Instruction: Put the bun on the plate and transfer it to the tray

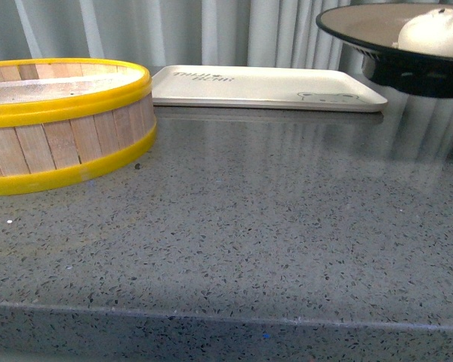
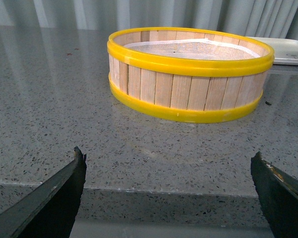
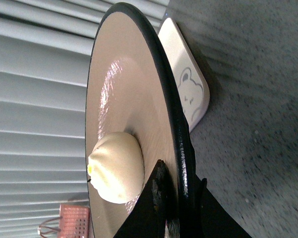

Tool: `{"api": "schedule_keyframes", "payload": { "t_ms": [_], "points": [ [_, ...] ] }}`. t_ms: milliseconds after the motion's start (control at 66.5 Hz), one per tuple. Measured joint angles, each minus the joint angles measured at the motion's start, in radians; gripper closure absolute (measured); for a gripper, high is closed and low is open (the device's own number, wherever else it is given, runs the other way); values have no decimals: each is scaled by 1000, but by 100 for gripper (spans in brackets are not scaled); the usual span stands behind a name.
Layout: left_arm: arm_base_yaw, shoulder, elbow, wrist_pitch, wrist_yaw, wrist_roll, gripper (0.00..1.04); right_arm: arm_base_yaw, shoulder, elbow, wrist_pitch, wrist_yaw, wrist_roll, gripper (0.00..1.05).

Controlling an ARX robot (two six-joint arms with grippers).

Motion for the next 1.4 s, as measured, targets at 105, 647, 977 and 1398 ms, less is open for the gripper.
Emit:
{"api": "schedule_keyframes", "payload": {
  "t_ms": [105, 647, 977, 1398],
  "points": [
    [0, 0, 0, 0, 0, 0, 7, 25, 103, 135, -19, 18, 21, 101],
    [0, 0, 0, 0, 0, 0, 7, 143, 487, 612, -211, 87, 61, 101],
    [0, 0, 0, 0, 0, 0, 7, 113, 622, 785, -267, 66, 77, 101],
    [0, 0, 0, 0, 0, 0, 7, 147, 752, 958, -360, 46, 43, 101]
  ]
}}
